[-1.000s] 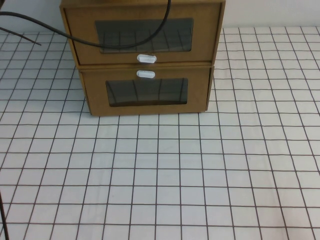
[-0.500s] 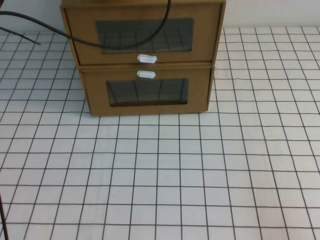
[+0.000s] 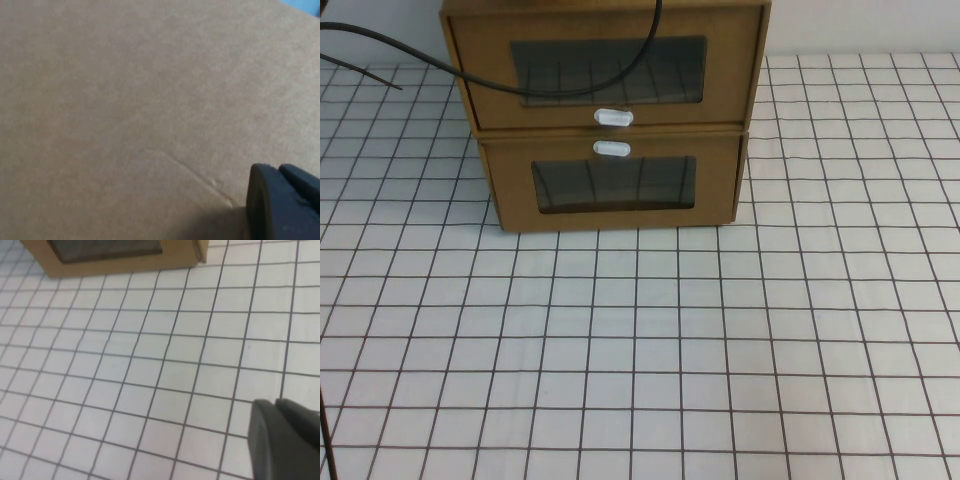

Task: Open the shoe box
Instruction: 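Pull the top drawer of the cardboard box fully open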

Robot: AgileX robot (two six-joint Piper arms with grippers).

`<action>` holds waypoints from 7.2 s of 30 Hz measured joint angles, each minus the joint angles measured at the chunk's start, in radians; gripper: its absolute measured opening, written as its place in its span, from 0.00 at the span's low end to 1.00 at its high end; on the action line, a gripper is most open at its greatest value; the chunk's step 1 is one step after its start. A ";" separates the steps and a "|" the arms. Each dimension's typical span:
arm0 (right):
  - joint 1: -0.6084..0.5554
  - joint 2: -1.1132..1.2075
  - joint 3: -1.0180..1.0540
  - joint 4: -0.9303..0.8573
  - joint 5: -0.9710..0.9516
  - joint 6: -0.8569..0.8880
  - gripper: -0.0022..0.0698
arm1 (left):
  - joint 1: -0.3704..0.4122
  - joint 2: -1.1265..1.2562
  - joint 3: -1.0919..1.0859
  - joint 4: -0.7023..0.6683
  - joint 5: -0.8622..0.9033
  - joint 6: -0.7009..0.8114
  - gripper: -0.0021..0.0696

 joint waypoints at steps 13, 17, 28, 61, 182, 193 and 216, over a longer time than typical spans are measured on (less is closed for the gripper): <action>0.281 0.418 -0.294 -0.137 0.005 -0.058 0.01 | 0.000 0.000 0.000 0.003 0.002 0.000 0.03; 0.454 0.581 -0.447 -0.344 -0.014 0.080 0.01 | 0.000 0.000 0.000 0.003 0.002 -0.001 0.03; 0.813 0.933 -0.702 -1.268 -0.093 0.518 0.01 | 0.000 0.000 0.000 0.003 0.002 -0.014 0.03; 0.792 1.268 -0.896 -2.199 -0.116 1.037 0.35 | 0.000 -0.002 -0.002 0.004 0.029 -0.019 0.03; 0.727 1.365 -0.993 -2.091 -0.194 0.744 0.05 | 0.000 -0.007 -0.010 0.016 0.114 -0.083 0.03; 0.807 1.200 -0.770 -2.076 -0.195 0.784 0.04 | 0.000 -0.007 -0.010 0.015 0.121 -0.091 0.03; 1.093 0.961 -0.536 -1.841 0.037 0.814 0.05 | 0.000 -0.007 -0.012 0.015 0.130 -0.132 0.03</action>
